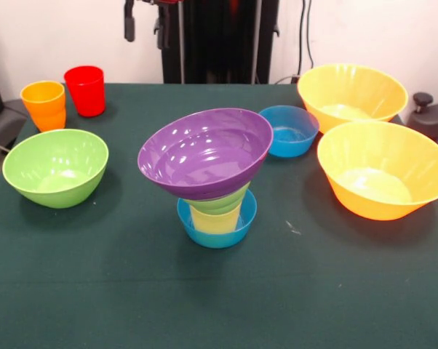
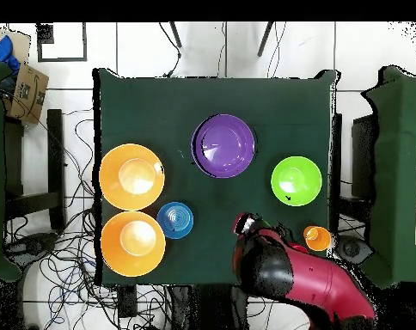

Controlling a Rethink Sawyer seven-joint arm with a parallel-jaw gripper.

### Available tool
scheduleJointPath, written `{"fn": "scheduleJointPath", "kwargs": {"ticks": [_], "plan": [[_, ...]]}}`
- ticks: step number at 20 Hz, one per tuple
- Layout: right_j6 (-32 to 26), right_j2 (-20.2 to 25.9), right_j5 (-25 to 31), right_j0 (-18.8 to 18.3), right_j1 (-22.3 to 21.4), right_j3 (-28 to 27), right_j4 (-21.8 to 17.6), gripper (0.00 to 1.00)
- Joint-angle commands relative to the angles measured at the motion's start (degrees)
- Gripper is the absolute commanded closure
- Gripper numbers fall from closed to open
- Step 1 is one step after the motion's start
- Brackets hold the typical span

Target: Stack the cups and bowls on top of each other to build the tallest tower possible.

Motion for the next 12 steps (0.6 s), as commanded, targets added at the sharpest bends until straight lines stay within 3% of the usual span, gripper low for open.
{"fn": "scheduleJointPath", "kwargs": {"ticks": [1,12], "plan": [[-3.3,6.9,2.9,0.2,1.9,2.0,-4.4,0.0],[-2.8,7.0,1.8,0.4,3.2,1.1,-5.6,0.0]]}}
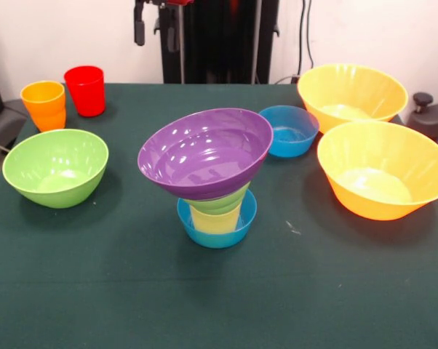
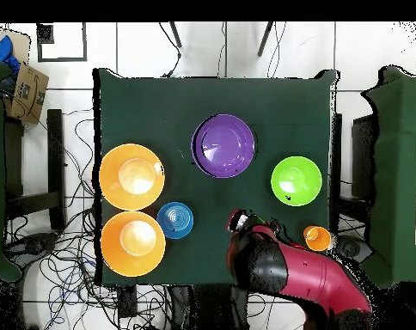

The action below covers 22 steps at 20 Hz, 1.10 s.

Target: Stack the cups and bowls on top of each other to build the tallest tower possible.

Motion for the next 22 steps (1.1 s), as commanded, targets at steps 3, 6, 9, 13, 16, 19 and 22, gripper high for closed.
{"fn": "scheduleJointPath", "kwargs": {"ticks": [3,6,9,13,16,19,22], "plan": [[-2.8,5.8,1.6,-0.4,3.0,1.5,-5.6,0.0],[-2.5,6.3,1.7,-0.4,2.6,1.9,-5.8,0.0],[-2.4,6.6,1.8,-0.7,2.5,1.9,-6.0,0.0],[-2.3,6.8,1.6,-0.9,2.6,2.1,-6.4,0.0],[-1.8,7.5,2.1,-1.3,3.6,2.8,-5.5,0.0],[-1.8,7.2,2.7,-0.5,4.2,2.3,-5.9,0.0],[-3.2,8.1,4.4,-0.7,4.2,1.6,-5.9,0.0]]}}
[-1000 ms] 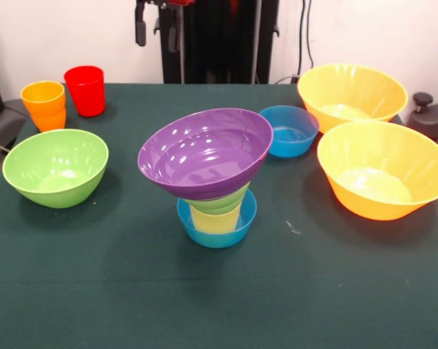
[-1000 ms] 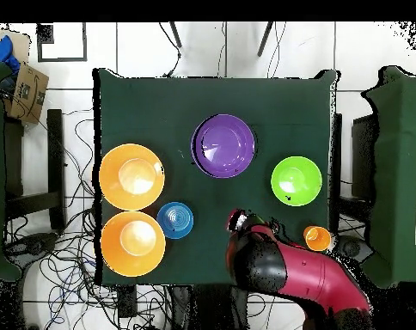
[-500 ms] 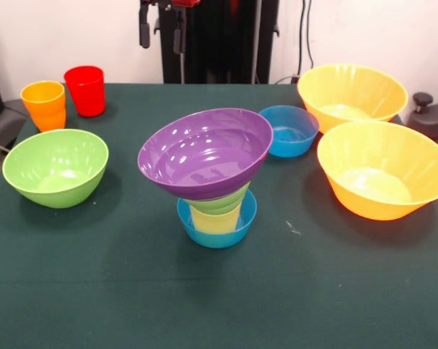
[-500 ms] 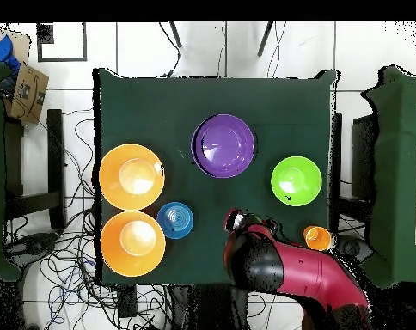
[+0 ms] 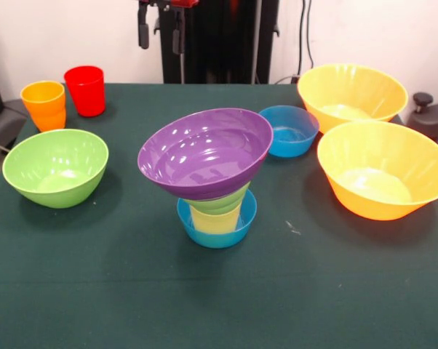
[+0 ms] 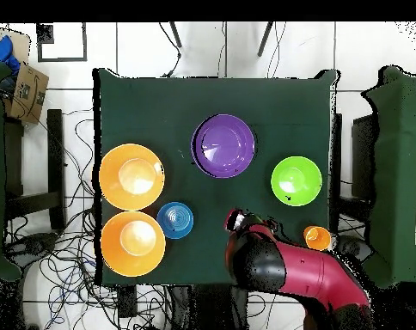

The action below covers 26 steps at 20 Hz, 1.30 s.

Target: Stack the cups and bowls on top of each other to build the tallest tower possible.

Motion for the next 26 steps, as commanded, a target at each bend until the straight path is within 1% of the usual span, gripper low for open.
{"fn": "scheduleJointPath", "kwargs": {"ticks": [1,6,10,13,15,17,19,22,26], "plan": [[-3.8,5.9,4.7,0.4,4.3,1.1,-4.3,0.0],[-4.1,6.9,4.5,0.0,5.0,0.5,-4.8,0.0],[-5.0,7.4,3.8,0.0,5.9,-0.6,-6.4,0.0],[-9.3,12.0,5.5,-3.2,8.9,-1.2,-7.2,0.0],[-10.3,12.7,6.7,-3.4,10.0,-2.2,-8.1,0.0],[-9.9,12.9,7.5,-3.3,9.7,-2.5,-9.3,0.0],[-10.1,13.7,8.7,-3.7,8.7,-2.3,-9.6,0.0],[-10.5,15.2,10.6,-5.0,7.7,-2.0,-9.3,0.0],[-10.0,16.5,12.2,-5.6,7.3,-2.4,-9.5,0.0]]}}
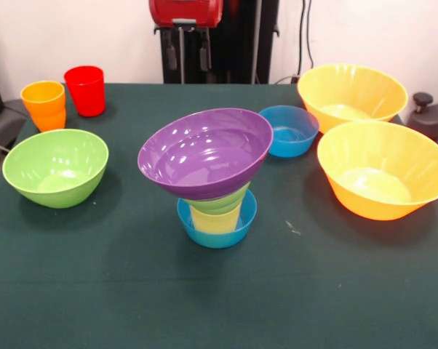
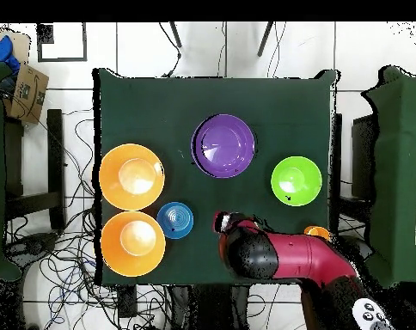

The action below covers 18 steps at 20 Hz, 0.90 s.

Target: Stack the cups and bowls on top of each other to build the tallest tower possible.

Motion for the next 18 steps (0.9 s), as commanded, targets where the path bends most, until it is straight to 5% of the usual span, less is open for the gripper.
{"fn": "scheduleJointPath", "kwargs": {"ticks": [1,18], "plan": [[-9.8,6.8,9.1,-0.7,1.8,-2.6,-4.3,0.0],[-10.8,11.1,12.4,-4.1,3.7,-5.4,-5.8,0.0]]}}
